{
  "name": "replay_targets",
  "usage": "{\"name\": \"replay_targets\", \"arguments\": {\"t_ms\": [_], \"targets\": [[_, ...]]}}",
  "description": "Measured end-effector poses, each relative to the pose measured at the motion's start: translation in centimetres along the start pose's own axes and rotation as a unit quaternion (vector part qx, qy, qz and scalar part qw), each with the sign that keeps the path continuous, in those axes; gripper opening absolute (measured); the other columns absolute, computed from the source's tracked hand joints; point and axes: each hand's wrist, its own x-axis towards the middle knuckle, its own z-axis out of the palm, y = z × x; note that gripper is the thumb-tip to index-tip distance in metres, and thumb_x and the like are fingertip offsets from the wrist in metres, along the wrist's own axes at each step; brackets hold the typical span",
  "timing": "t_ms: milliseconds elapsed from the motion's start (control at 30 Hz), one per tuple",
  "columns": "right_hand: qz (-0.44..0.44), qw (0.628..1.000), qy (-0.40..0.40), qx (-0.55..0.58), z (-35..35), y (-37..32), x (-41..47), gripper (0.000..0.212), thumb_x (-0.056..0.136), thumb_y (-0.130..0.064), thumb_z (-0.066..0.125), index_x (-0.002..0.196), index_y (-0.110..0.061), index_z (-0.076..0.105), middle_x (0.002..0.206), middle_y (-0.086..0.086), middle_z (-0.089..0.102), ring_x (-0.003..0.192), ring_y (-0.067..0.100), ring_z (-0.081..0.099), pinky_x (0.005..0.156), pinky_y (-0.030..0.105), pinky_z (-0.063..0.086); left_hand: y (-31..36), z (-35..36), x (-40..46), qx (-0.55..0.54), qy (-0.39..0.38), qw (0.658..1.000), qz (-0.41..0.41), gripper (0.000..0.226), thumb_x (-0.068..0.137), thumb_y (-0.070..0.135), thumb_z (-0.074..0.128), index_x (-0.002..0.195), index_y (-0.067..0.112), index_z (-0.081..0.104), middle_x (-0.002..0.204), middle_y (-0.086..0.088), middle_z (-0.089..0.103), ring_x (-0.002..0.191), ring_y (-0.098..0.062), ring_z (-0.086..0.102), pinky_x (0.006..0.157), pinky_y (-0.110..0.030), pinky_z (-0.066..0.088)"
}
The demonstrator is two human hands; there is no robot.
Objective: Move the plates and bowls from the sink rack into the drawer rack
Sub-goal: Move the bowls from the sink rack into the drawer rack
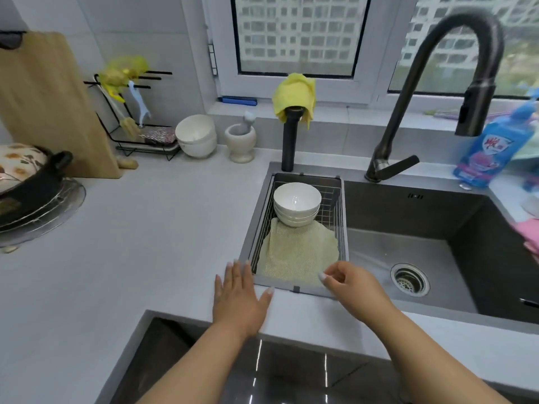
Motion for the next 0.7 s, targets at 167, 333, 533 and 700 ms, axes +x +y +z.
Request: {"name": "replay_targets", "arguments": {"t_ms": [167,333,533,700], "targets": [[0.021,1.0,0.012,-0.014,0.8,-0.8,2.9,0.021,0.089,-0.047,0.056,0.096,-0.027,0.061,0.082,-0.012,0.062,0.075,0.005,0.057,0.062,0.024,0.043,-0.4,0.3,2.6,0.023,0.05,0.998,0.042,0.085,0.084,0.071,-0.004,0.146,0.017,-0.024,0.154,-0.006,-0.029,0.139,-0.02,-0.033,0.116,-0.046,-0.016],[0.034,0.999,0.016,0.028,2.2,-1.8,6.8,0.026,0.089,-0.042,0.058,0.108,-0.024,0.058,0.079,-0.007,0.06,0.072,0.01,0.056,0.061,0.025,0.041,-0.5,-0.4,4.5,0.027,0.064,0.995,0.068,0.084,0.087,0.068,0.001,0.148,0.015,-0.02,0.156,-0.005,-0.025,0.141,-0.019,-0.029,0.117,-0.047,-0.012],[0.046,0.995,0.063,0.059,3.3,-3.9,14.3,0.052,0.09,-0.034,0.059,0.135,-0.024,0.035,0.081,0.0,0.061,0.072,0.016,0.059,0.056,0.027,0.043,-0.4,-0.7,5.7,0.004,0.069,0.994,0.084,0.084,0.086,0.065,0.004,0.149,0.014,-0.017,0.157,-0.006,-0.022,0.142,-0.019,-0.029,0.116,-0.047,-0.012],[0.051,0.998,0.031,-0.004,4.0,-4.9,20.3,0.048,0.091,-0.027,0.057,0.134,-0.023,0.038,0.088,0.006,0.061,0.071,0.02,0.058,0.051,0.028,0.041,-0.5,0.1,6.5,-0.01,0.09,0.991,0.094,0.082,0.087,0.062,0.034,0.147,0.007,0.031,0.154,-0.012,0.03,0.145,-0.025,0.02,0.11,-0.05,0.012]]}}
